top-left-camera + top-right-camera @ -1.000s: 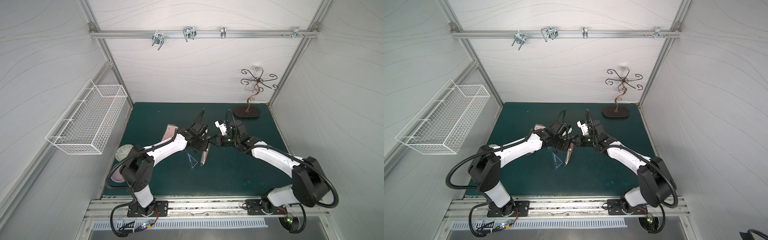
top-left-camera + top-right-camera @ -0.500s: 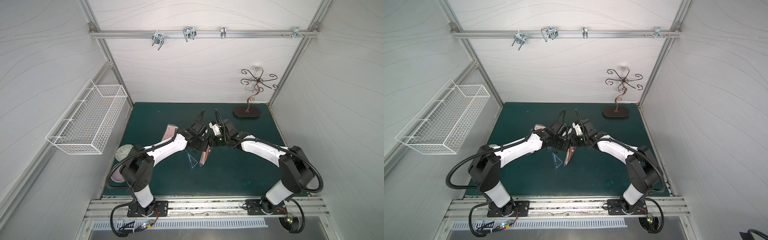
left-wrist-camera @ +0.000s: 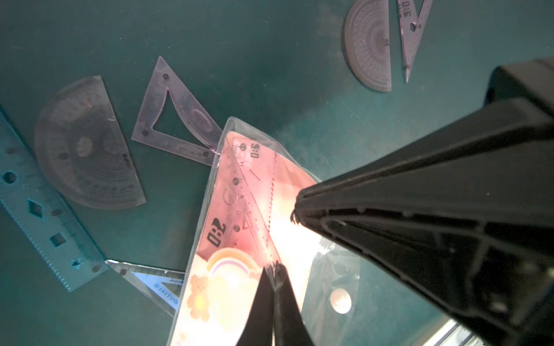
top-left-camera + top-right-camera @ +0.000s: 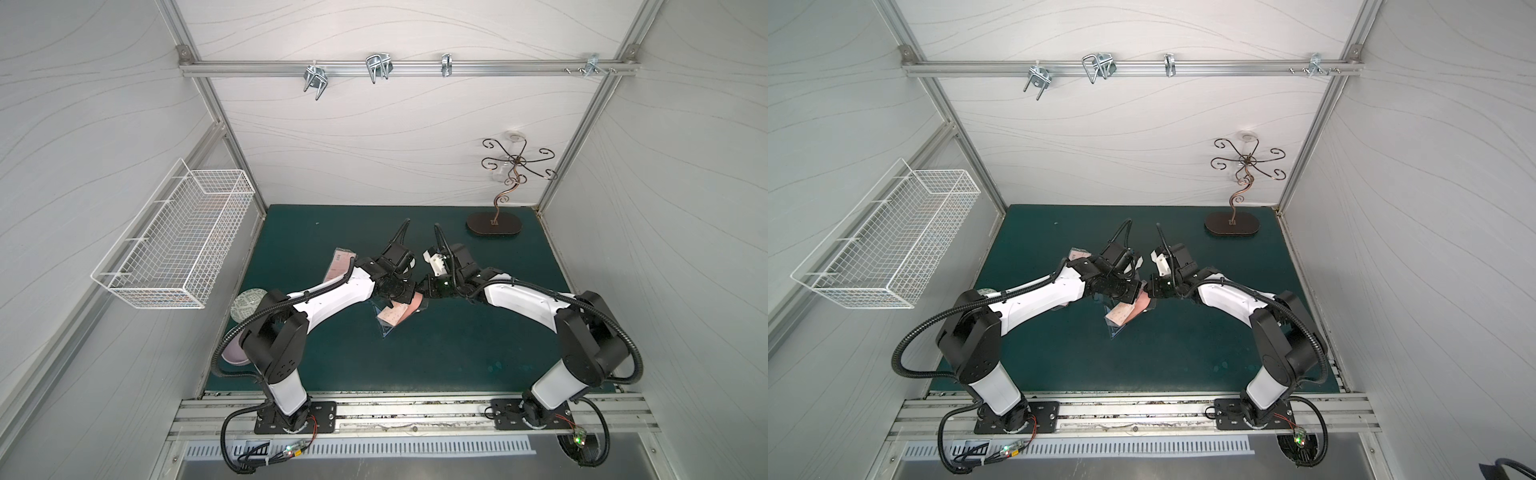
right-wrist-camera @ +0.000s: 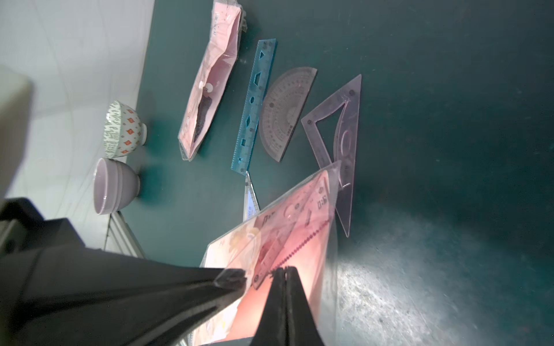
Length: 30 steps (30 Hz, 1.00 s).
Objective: Open the ruler set and take out the ruler
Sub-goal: Take out the ruler from the ruler set bag.
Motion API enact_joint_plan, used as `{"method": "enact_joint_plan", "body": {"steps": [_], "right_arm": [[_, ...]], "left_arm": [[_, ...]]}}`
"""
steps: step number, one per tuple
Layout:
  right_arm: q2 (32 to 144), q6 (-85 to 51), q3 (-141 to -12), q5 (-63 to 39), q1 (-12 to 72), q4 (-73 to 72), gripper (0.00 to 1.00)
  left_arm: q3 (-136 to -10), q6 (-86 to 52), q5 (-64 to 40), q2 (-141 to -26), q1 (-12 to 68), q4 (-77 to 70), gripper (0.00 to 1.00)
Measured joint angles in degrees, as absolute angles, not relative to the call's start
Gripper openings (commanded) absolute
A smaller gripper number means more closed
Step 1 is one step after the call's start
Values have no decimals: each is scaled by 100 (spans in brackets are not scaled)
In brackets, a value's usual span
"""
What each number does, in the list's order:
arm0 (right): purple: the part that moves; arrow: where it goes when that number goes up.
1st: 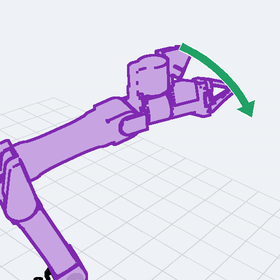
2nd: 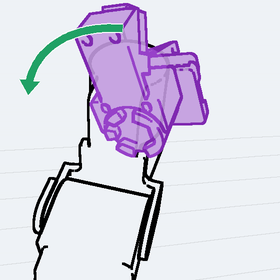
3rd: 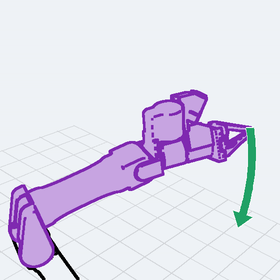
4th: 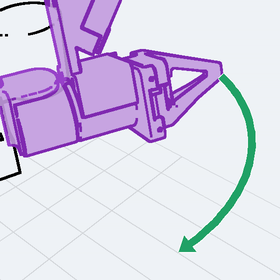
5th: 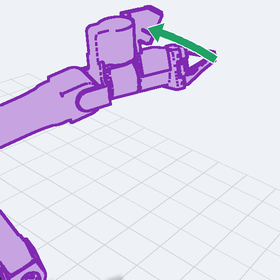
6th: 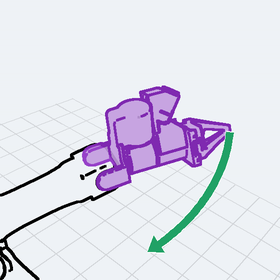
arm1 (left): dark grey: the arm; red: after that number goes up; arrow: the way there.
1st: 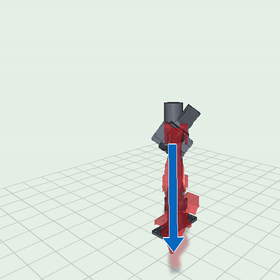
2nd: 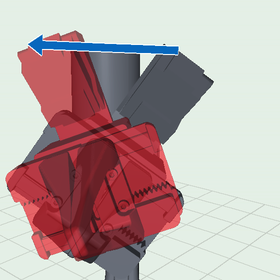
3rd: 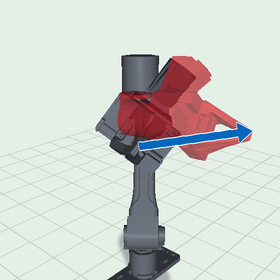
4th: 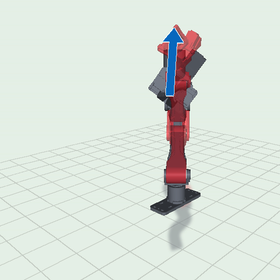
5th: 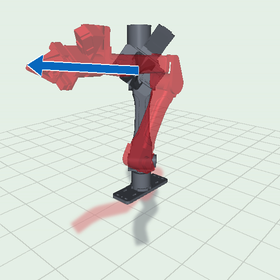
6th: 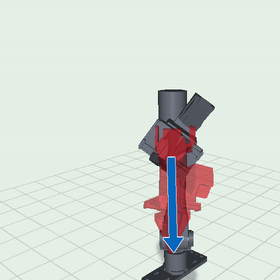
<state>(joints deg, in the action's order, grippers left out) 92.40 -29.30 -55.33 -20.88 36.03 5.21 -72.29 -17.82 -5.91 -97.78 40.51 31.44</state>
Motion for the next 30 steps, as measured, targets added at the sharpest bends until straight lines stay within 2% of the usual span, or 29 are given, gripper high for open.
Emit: {"method": "enact_joint_plan", "body": {"steps": [14, 23, 30], "right_arm": [[8674, -3234, -4709, -2497, 3548, -381, 0], [8941, -3323, -4783, -2499, 3548, -600, 0], [9306, -3496, -5024, -2412, 3522, -626, 12]], "left_arm": [[-7229, -1892, -403, -9778, 4049, 3024, 0], [-7229, -1892, -436, -9778, 4049, 2906, 0], [-7229, -1892, -545, -9778, 4051, 2823, 0]]}}
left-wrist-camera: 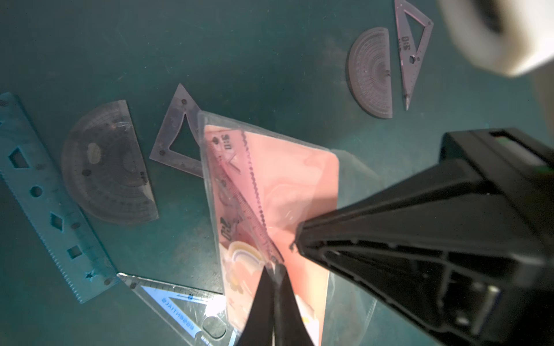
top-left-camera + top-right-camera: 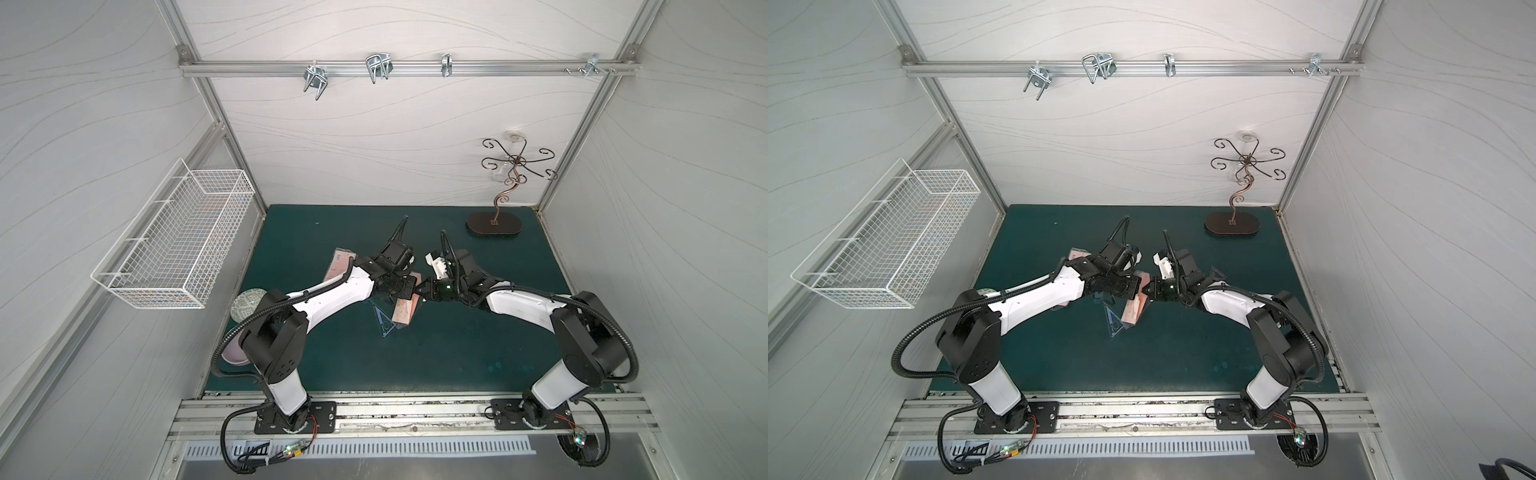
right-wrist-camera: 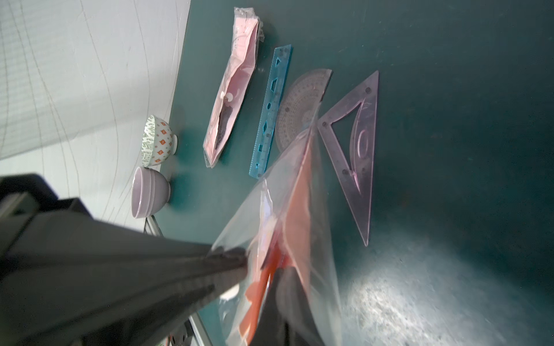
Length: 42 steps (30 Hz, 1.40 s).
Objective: Open the ruler set and take out the ruler
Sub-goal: Take out the ruler from the ruler set bag.
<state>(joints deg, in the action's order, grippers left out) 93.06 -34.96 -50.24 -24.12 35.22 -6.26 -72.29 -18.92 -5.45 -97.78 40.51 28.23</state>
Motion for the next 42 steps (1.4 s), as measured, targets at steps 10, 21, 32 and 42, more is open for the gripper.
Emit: {"method": "enact_joint_plan", "body": {"steps": [10, 21, 32, 42], "right_arm": [[9627, -4073, -5030, -2604, 3380, -1188, 21], [9660, -4499, -4831, -2856, 3328, -1931, 23], [10145, -4716, -4860, -3323, 3330, -2423, 19], [10165, -4932, -4797, -3750, 3232, -2978, 23]], "left_arm": [[-7223, -1892, -720, -9778, 4099, 2591, 0], [-7216, -1892, -814, -9778, 4097, 2499, 0], [-6958, -1887, -801, -9697, 4093, 2401, 0], [-6742, -1916, -799, -9382, 4088, 2117, 0]]}}
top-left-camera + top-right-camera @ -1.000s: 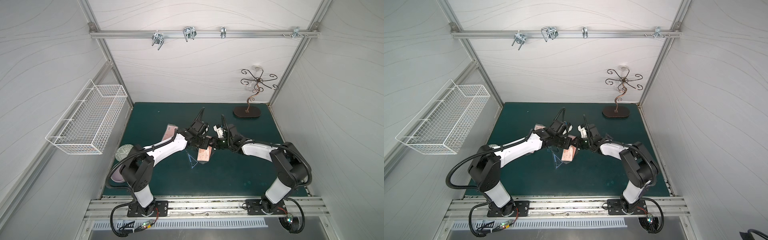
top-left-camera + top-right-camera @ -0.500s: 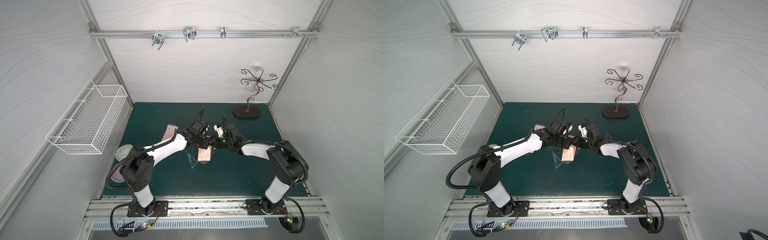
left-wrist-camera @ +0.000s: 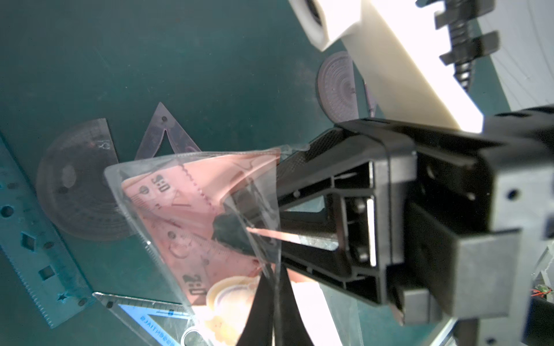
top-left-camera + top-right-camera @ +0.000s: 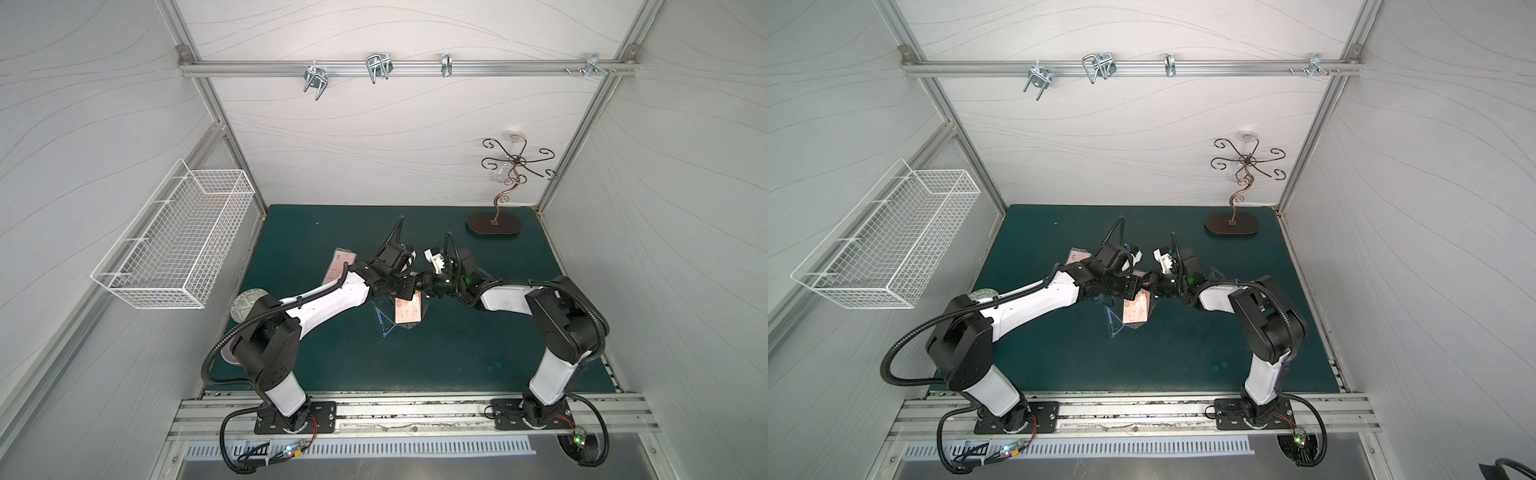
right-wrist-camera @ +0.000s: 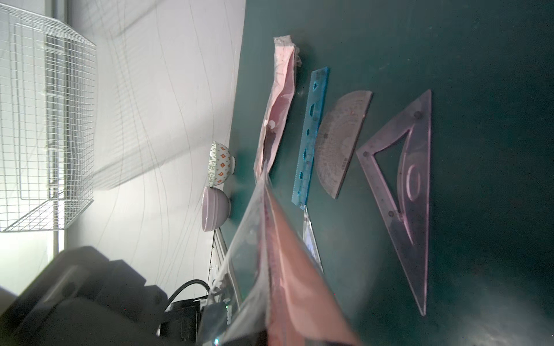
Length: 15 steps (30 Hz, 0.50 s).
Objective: Open the ruler set and take out the ruler
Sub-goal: Take out the ruler from the ruler set bag.
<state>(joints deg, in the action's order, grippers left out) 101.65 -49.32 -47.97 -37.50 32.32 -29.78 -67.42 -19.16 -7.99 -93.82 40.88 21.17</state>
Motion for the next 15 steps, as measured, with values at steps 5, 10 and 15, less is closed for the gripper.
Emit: {"method": "enact_joint_plan", "body": {"steps": [5, 10, 15], "right_arm": [[10169, -4960, -4716, -4034, 3212, -3326, 6], [10175, -5000, -4639, -4204, 3199, -3667, 0], [10158, -4995, -4624, -4261, 3159, -3699, 0]], "left_arm": [[-6510, -1962, -1002, -9170, 4064, 1857, 0], [-6445, -2012, -1194, -9094, 4056, 1688, 0], [-6405, -2023, -1264, -9041, 4021, 1632, 0]]}}
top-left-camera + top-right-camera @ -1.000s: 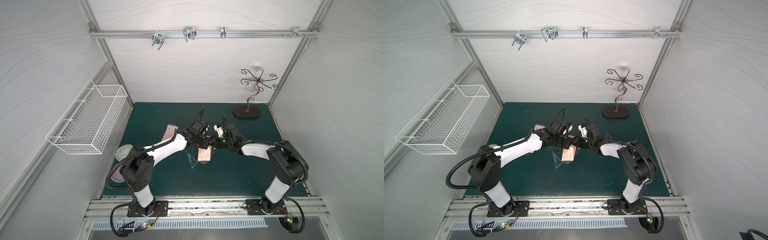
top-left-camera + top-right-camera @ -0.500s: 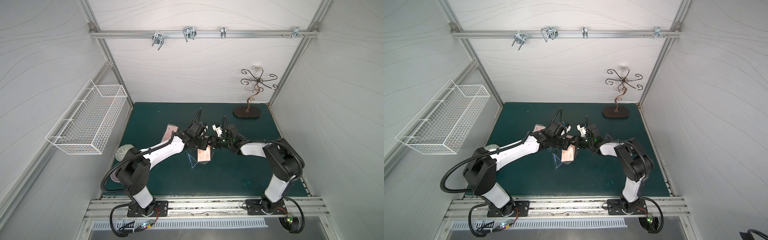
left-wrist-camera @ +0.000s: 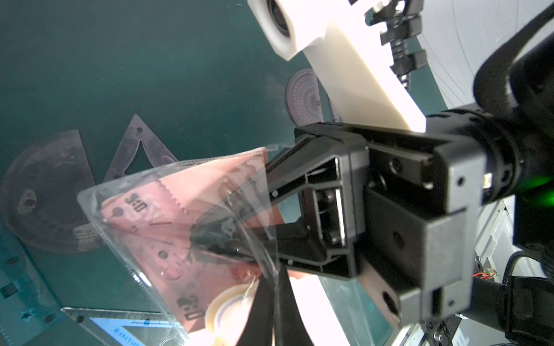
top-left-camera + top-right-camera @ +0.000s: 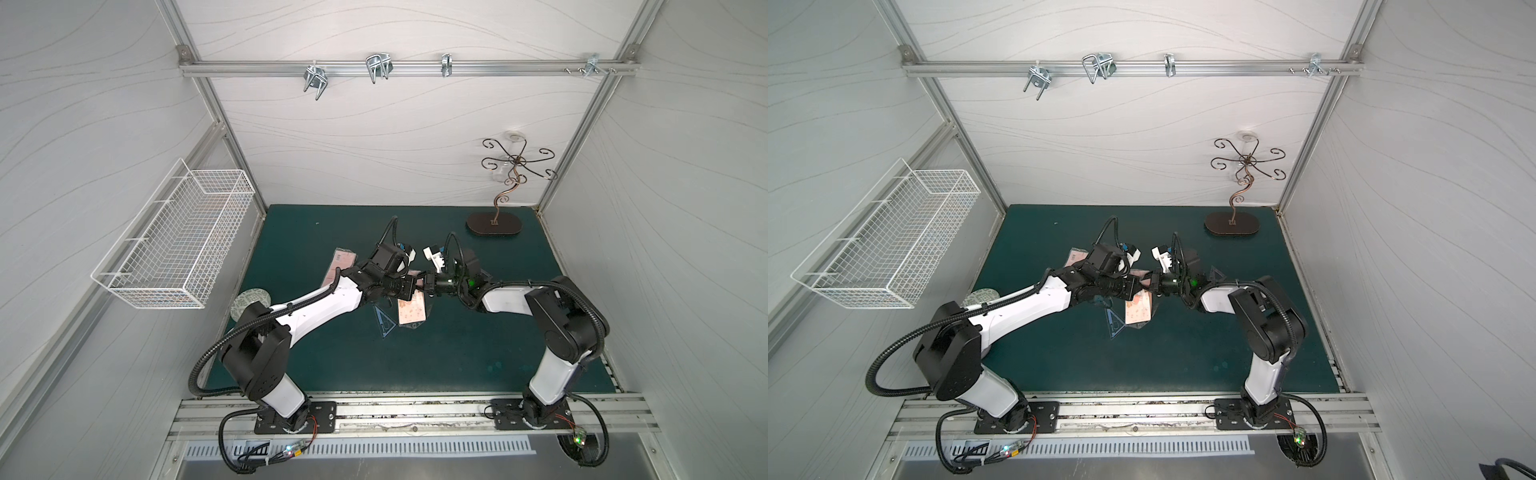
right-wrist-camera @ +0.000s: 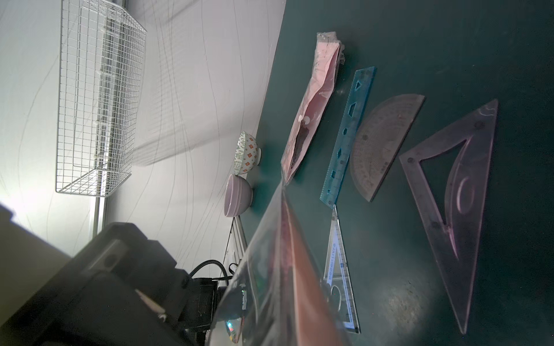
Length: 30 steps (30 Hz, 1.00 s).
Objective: Open the ruler set and take out the ruler
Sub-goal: Take out the ruler from the ruler set bag.
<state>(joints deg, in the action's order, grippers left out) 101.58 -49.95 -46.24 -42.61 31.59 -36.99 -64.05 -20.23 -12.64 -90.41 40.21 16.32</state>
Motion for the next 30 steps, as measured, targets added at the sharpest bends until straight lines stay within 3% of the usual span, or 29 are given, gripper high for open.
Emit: {"method": "enact_joint_plan", "body": {"steps": [30], "right_arm": [[8197, -4362, -3776, -3527, 2598, -2429, 0]], "left_arm": [[-6405, -1949, -770, -9041, 3885, 1826, 0]]}}
